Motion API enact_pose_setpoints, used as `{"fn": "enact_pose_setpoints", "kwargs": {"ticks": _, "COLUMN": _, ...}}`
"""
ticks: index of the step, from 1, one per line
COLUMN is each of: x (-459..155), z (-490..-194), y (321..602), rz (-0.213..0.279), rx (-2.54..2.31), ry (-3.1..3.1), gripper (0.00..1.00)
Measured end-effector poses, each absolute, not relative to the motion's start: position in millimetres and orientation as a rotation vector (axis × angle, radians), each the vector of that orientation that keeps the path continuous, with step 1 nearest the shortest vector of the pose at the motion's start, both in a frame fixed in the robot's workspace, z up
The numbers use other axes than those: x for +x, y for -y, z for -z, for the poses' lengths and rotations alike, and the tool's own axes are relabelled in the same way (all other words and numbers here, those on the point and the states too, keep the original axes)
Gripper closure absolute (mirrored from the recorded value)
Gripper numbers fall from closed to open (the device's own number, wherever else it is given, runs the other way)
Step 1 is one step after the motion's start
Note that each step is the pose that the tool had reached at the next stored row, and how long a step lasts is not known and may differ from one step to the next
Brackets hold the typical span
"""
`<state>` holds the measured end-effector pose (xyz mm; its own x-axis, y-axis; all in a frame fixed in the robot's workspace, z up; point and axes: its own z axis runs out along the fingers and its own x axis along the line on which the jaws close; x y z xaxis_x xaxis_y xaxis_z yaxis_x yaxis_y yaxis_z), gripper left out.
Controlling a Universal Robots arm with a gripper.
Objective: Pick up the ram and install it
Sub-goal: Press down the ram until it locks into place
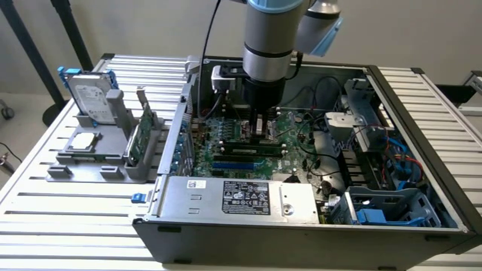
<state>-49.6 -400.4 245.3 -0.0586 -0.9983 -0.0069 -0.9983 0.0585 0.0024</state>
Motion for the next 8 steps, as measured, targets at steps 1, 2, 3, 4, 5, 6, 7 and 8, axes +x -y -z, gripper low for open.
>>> {"fn": "enact_pose_setpoints", "kwargs": {"ticks": 1, "x": -49.6, "z": -245.4, "y": 400.4, "rz": -0.010, "rx": -2.153, "ry": -2.283, "gripper": 0.89}}
{"fn": "enact_pose_setpoints", "kwargs": {"ticks": 2, "x": -49.6, "z": -245.4, "y": 400.4, "rz": -0.010, "rx": -2.153, "ry": -2.283, "gripper": 0.89}}
{"fn": "enact_pose_setpoints", "kwargs": {"ticks": 3, "x": -49.5, "z": -245.4, "y": 400.4, "rz": -0.010, "rx": -2.153, "ry": -2.283, "gripper": 0.89}}
{"fn": "enact_pose_setpoints", "kwargs": {"ticks": 4, "x": -49.6, "z": -245.4, "y": 400.4, "rz": -0.010, "rx": -2.153, "ry": -2.283, "gripper": 0.89}}
{"fn": "enact_pose_setpoints", "kwargs": {"ticks": 5, "x": -49.6, "z": -245.4, "y": 400.4, "rz": -0.010, "rx": -2.153, "ry": -2.283, "gripper": 0.89}}
{"fn": "enact_pose_setpoints", "kwargs": {"ticks": 6, "x": -49.6, "z": -245.4, "y": 400.4, "rz": -0.010, "rx": -2.153, "ry": -2.283, "gripper": 0.89}}
{"fn": "enact_pose_setpoints", "kwargs": {"ticks": 7, "x": -49.6, "z": -245.5, "y": 400.4, "rz": -0.010, "rx": -2.153, "ry": -2.283, "gripper": 0.89}}
{"fn": "enact_pose_setpoints", "kwargs": {"ticks": 8, "x": -49.6, "z": -245.4, "y": 400.4, "rz": -0.010, "rx": -2.153, "ry": -2.283, "gripper": 0.89}}
